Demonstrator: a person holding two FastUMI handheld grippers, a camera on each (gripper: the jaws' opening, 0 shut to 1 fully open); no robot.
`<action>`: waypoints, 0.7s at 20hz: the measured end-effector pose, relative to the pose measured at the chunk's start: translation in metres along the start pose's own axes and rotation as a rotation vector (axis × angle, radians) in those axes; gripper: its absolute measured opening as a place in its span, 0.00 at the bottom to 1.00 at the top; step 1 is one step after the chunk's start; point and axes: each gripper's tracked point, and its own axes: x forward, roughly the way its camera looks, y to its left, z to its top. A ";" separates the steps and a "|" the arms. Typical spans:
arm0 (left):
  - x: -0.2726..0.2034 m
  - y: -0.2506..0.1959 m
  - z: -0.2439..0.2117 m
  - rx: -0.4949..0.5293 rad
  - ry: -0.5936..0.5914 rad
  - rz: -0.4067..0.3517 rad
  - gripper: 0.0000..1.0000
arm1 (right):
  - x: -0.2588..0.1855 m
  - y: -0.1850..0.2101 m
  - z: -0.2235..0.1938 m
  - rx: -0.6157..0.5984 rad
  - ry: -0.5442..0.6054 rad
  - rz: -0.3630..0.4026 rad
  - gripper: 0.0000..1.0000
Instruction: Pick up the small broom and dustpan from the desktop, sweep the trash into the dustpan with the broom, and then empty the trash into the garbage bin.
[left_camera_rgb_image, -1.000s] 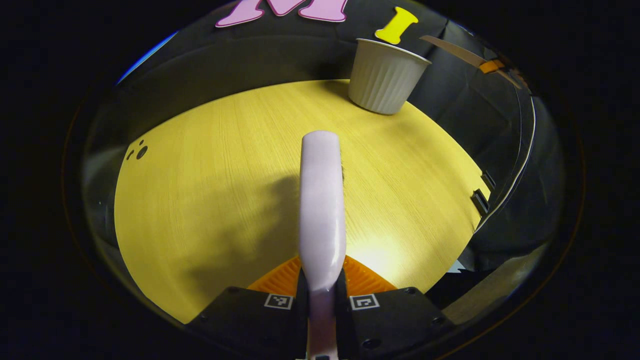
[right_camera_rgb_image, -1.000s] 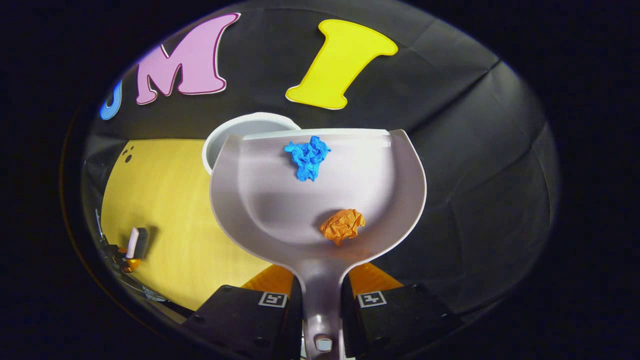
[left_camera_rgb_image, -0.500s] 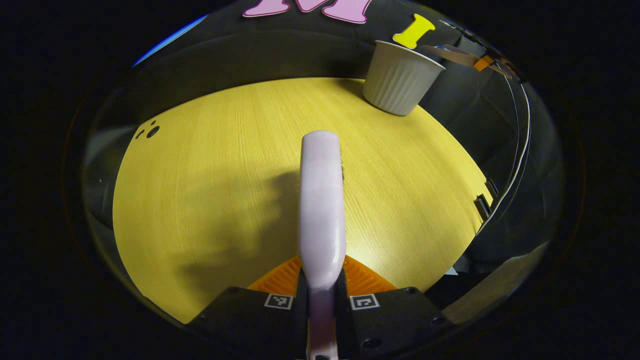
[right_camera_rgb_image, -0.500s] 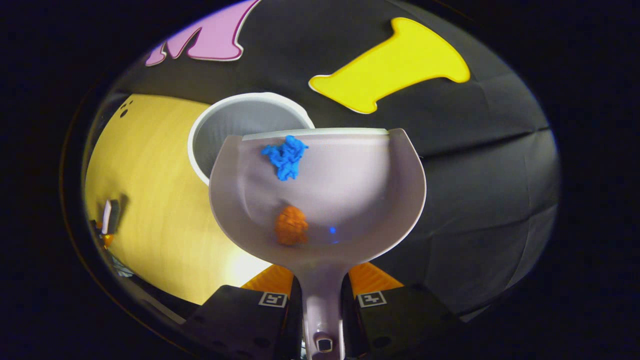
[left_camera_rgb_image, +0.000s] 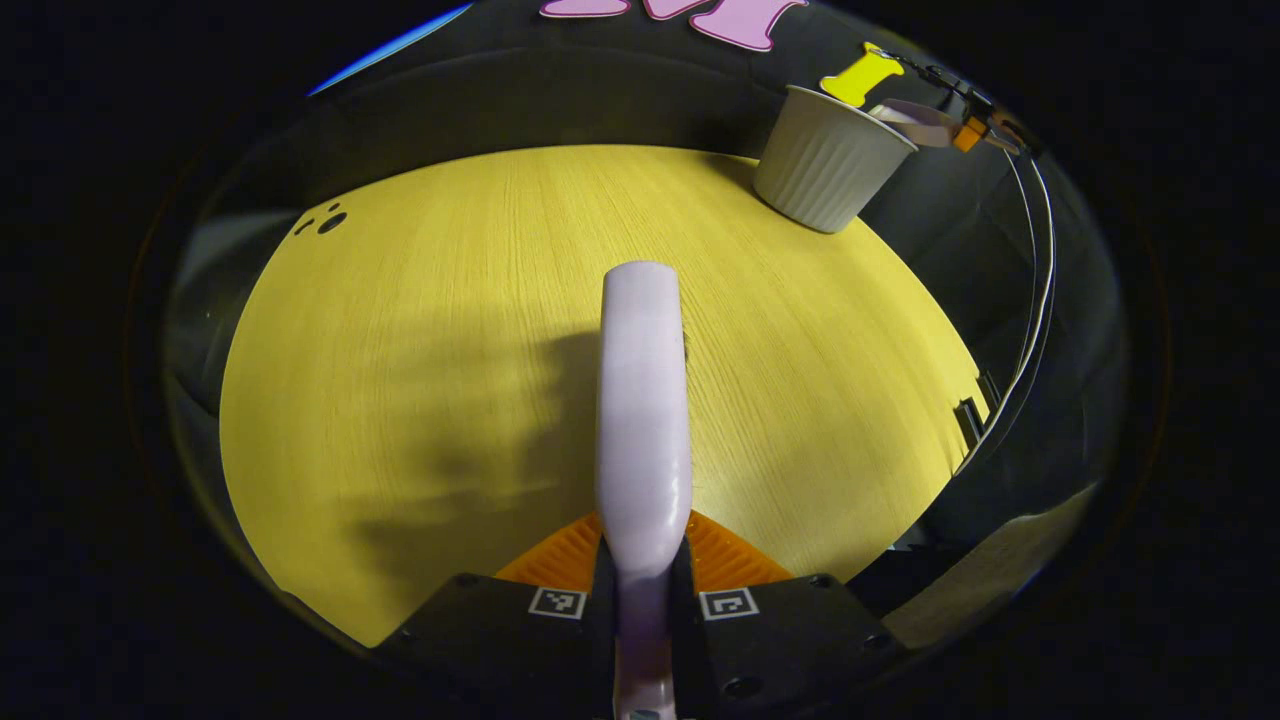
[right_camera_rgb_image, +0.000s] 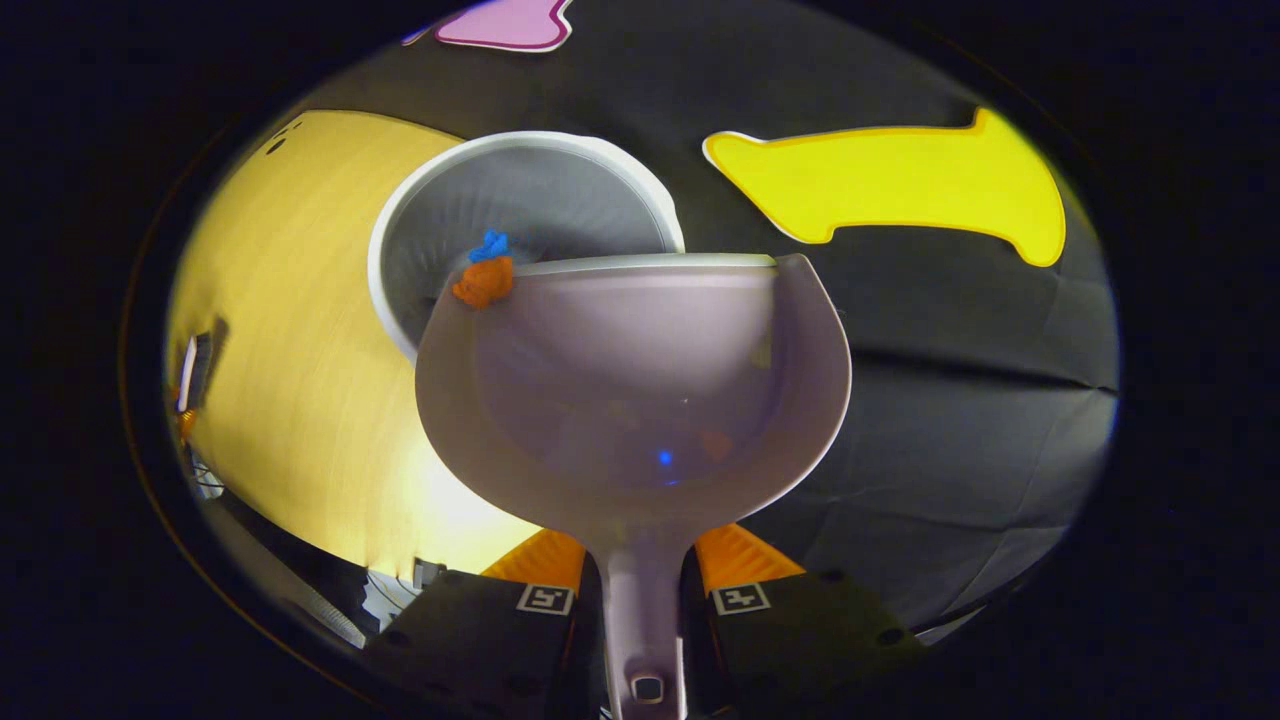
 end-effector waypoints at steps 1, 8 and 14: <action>0.000 0.001 0.001 -0.005 -0.002 0.004 0.27 | 0.001 0.000 0.001 0.003 -0.006 -0.001 0.35; -0.005 0.004 0.006 -0.002 -0.006 0.035 0.27 | 0.003 -0.001 -0.003 0.067 -0.058 0.040 0.35; -0.012 0.008 0.010 0.027 -0.003 0.074 0.27 | -0.009 -0.003 -0.015 0.232 -0.212 0.128 0.35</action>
